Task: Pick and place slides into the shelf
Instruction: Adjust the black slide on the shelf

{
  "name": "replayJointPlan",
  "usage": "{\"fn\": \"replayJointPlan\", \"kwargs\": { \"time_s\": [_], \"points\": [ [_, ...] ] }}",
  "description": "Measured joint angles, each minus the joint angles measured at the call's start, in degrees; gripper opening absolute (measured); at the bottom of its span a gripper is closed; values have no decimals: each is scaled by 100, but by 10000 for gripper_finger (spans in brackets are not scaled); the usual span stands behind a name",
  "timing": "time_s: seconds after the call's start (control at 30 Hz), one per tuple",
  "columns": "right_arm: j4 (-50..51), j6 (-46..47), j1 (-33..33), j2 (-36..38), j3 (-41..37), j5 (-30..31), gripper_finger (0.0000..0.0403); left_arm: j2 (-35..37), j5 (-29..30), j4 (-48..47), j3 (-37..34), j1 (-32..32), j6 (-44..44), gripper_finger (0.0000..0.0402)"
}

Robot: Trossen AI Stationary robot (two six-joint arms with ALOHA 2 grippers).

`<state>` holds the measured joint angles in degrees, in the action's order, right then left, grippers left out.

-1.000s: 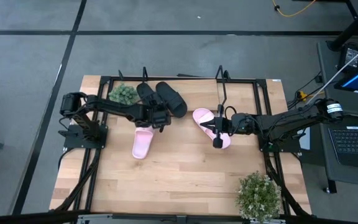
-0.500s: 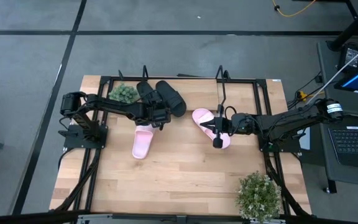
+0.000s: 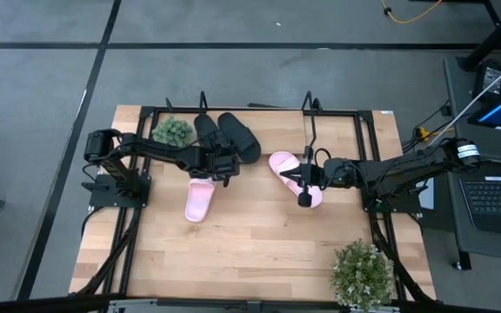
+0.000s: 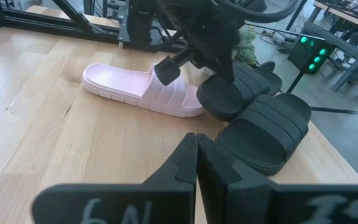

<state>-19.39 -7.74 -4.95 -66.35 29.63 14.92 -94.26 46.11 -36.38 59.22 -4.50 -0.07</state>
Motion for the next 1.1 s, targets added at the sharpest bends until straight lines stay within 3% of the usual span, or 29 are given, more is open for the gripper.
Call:
{"fn": "replayJointPlan", "kwargs": {
  "time_s": [0.27,0.67,1.1],
  "points": [
    [-1,0,0,0,0,0,10,0,-53,0,0,73,337,0],
    [-1,1,0,0,0,0,10,0,-288,69,0,65,1658,0],
    [0,12,0,0,0,0,10,0,-400,541,0,14,2141,0]
  ]
}}
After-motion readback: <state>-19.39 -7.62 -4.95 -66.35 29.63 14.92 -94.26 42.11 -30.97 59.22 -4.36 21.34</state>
